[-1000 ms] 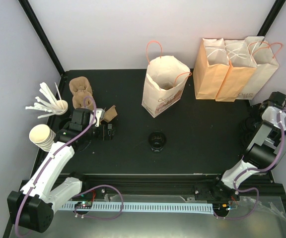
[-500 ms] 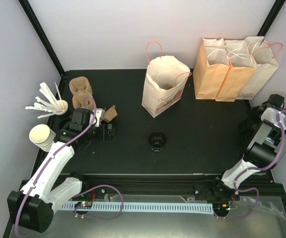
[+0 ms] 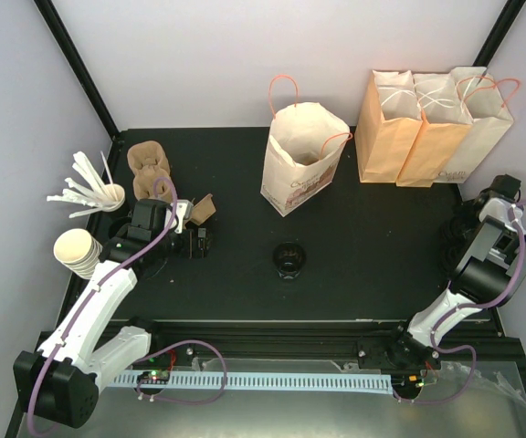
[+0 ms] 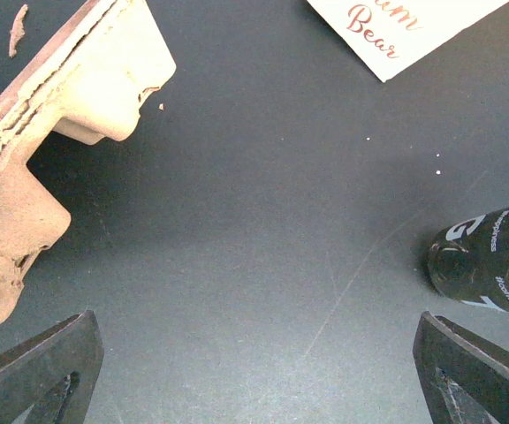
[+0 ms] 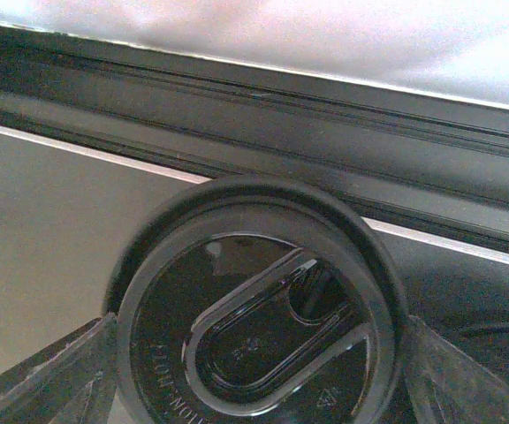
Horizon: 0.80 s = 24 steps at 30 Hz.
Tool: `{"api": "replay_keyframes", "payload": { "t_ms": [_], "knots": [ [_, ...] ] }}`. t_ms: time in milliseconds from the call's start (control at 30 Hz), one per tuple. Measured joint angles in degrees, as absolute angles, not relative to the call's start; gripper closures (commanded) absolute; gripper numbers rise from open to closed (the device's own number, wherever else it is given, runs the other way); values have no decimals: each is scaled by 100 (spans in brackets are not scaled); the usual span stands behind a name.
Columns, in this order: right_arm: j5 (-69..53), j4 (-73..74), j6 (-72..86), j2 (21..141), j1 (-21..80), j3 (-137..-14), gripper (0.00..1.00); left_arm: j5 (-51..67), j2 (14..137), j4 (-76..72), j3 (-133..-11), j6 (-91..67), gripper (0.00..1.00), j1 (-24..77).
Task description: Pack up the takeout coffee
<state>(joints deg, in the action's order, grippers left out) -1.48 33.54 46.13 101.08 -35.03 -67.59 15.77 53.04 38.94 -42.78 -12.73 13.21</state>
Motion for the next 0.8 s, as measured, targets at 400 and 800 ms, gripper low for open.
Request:
{"api": "replay_keyframes", "payload": {
  "t_ms": [400, 800],
  "knots": [
    [-8, 3588, 4650, 10062, -3367, -6829, 18, 1577, 5336, 3894, -4278, -1273, 1, 1321],
    [290, 4082, 4571, 9653, -3096, -7146, 18, 1577, 5336, 3894, -4278, -1273, 1, 1363]
  ]
}}
